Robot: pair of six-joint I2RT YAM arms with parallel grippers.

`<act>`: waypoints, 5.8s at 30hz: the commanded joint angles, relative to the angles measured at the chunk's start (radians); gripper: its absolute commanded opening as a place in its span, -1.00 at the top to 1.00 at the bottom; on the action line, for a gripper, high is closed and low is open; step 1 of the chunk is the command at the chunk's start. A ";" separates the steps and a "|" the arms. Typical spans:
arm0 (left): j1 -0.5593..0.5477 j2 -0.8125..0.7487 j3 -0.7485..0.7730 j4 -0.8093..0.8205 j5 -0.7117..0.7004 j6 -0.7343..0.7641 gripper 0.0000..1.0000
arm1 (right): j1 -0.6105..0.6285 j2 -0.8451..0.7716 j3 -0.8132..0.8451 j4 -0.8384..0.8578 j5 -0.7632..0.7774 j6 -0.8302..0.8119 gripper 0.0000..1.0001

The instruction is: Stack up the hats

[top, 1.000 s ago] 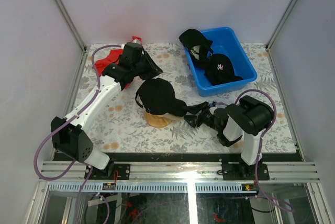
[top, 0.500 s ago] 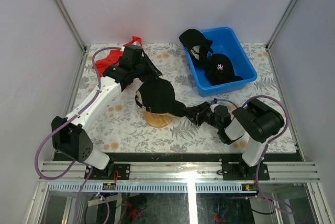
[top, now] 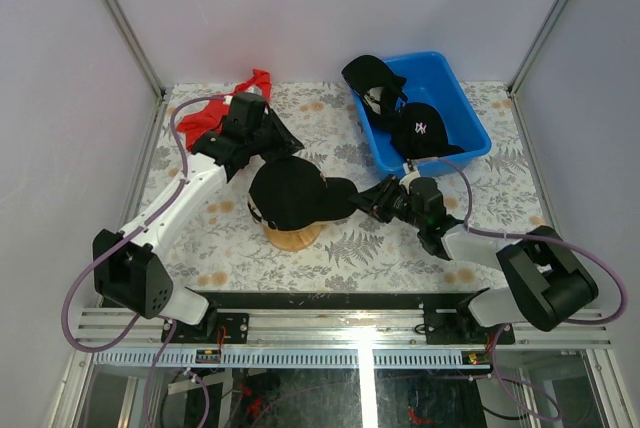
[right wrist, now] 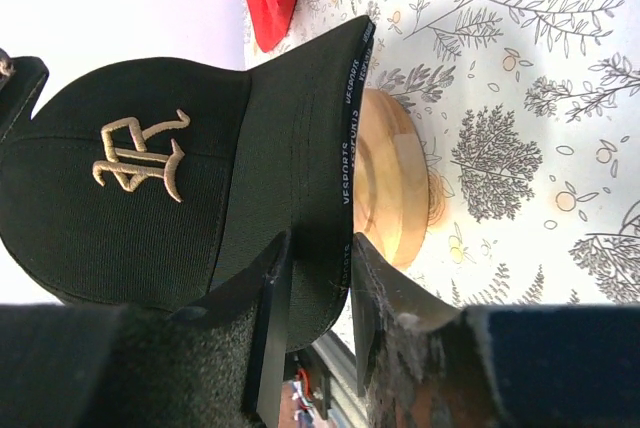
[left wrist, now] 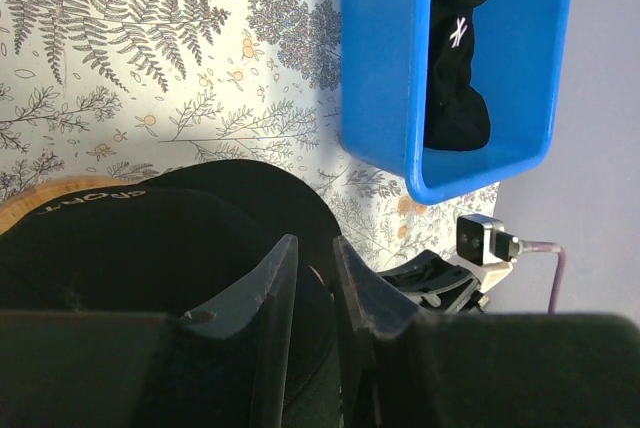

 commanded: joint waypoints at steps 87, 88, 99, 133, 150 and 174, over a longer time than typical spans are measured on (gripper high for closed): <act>0.000 -0.099 -1.034 0.830 0.117 -0.863 0.90 | 0.030 -0.332 0.116 -0.436 0.327 -0.504 1.00; 0.005 -0.109 -1.029 0.814 0.115 -0.858 0.90 | 0.030 -0.332 0.113 -0.436 0.328 -0.506 1.00; 0.123 -0.238 -0.957 0.613 0.112 -0.695 0.84 | 0.030 -0.335 0.137 -0.486 0.311 -0.532 0.44; 0.359 -0.350 -0.467 0.047 -0.002 -0.093 0.02 | -0.252 0.398 1.324 -1.313 0.547 -0.835 -0.56; 0.386 -0.208 -0.366 0.085 0.086 -0.023 -0.15 | -0.371 0.716 1.444 -1.416 0.538 -0.976 -0.74; 0.422 -0.263 -0.308 -0.003 0.031 0.012 -0.11 | -0.377 0.883 1.450 -1.380 0.523 -0.924 0.75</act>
